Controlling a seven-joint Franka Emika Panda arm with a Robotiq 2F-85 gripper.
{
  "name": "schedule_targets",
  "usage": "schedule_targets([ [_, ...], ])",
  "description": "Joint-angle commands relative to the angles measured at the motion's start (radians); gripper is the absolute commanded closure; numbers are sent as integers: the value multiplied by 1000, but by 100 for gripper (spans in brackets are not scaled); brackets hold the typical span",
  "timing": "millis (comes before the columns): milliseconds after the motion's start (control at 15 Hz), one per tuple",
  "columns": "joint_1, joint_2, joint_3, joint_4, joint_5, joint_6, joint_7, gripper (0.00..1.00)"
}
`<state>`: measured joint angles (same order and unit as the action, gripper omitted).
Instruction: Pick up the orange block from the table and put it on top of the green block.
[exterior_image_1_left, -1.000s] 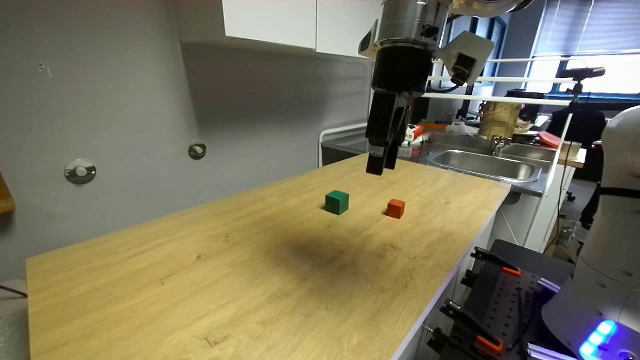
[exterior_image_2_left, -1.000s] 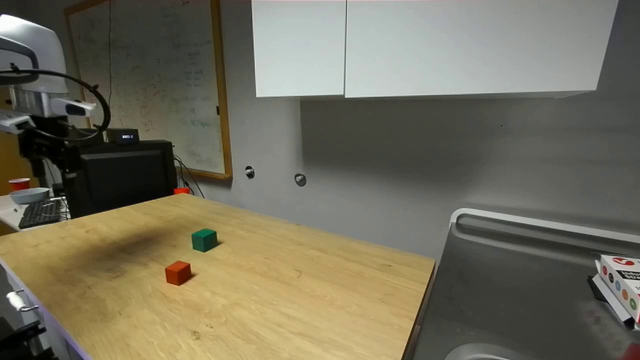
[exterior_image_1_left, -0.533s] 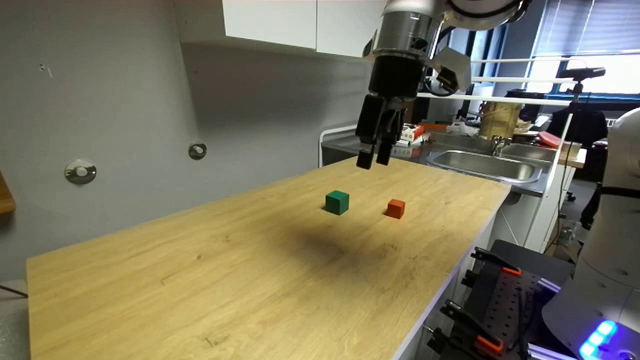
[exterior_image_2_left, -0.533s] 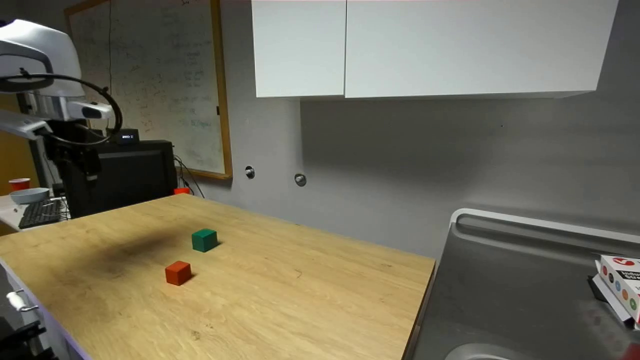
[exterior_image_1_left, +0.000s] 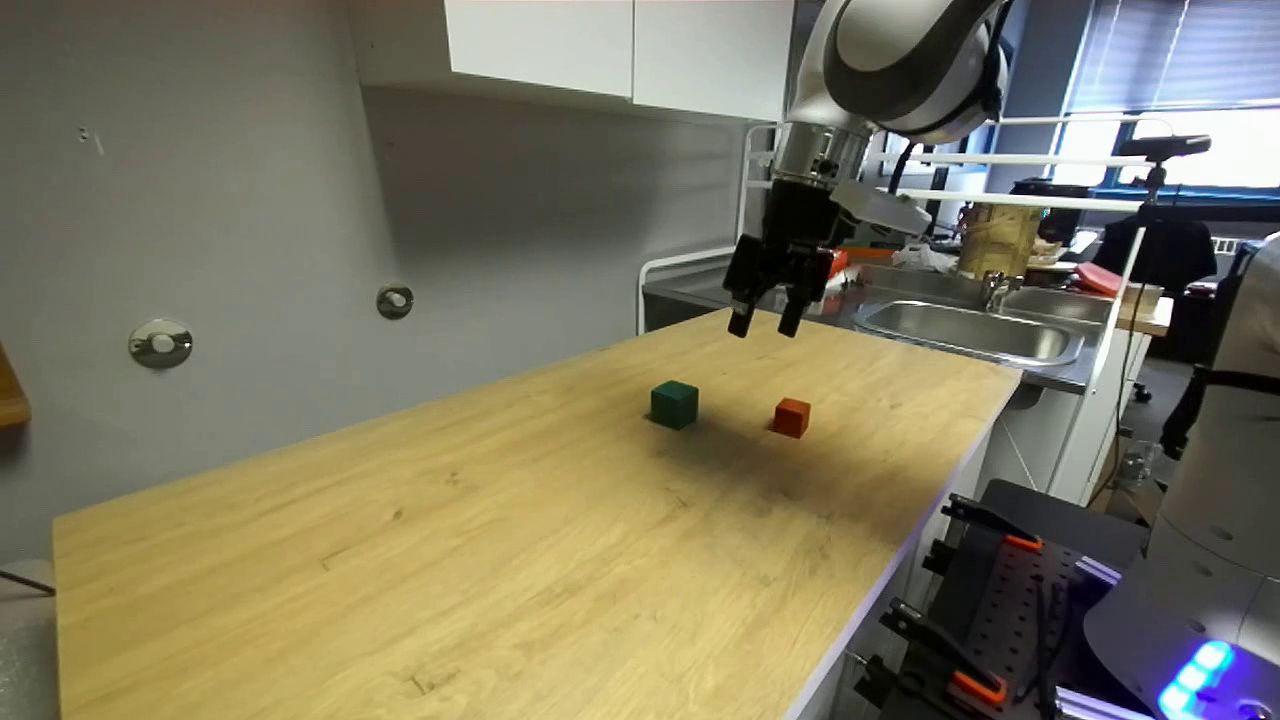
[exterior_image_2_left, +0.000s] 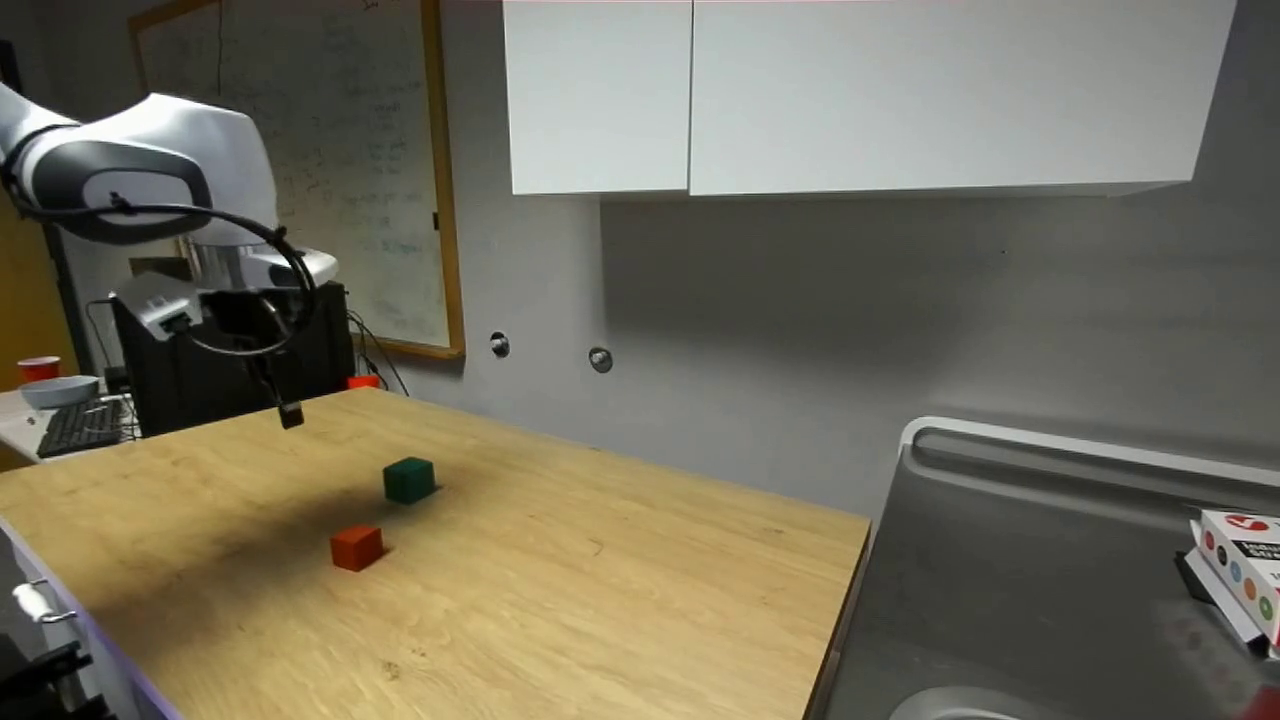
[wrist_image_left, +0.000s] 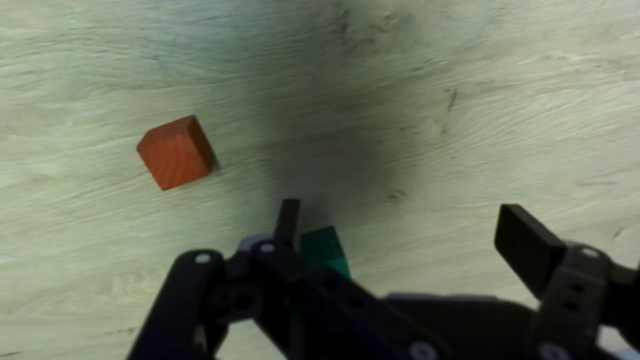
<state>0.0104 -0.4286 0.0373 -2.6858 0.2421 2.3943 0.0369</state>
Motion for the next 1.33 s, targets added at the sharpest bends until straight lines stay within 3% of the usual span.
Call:
schedule_targets([
  [0,-56,94,-46,17,-38,52,38,0],
  [400,-134,258,-94,58,-90,88,104,0],
  [1067,-134,536,-135,181,-86,57,158,0],
  [1133,-133,554,-137,190,-94,60,162,25],
  [1200,-131,567,-141,199,-101,58,165,25],
  [1267,-130,576,-142,208,-100,54,165,33],
])
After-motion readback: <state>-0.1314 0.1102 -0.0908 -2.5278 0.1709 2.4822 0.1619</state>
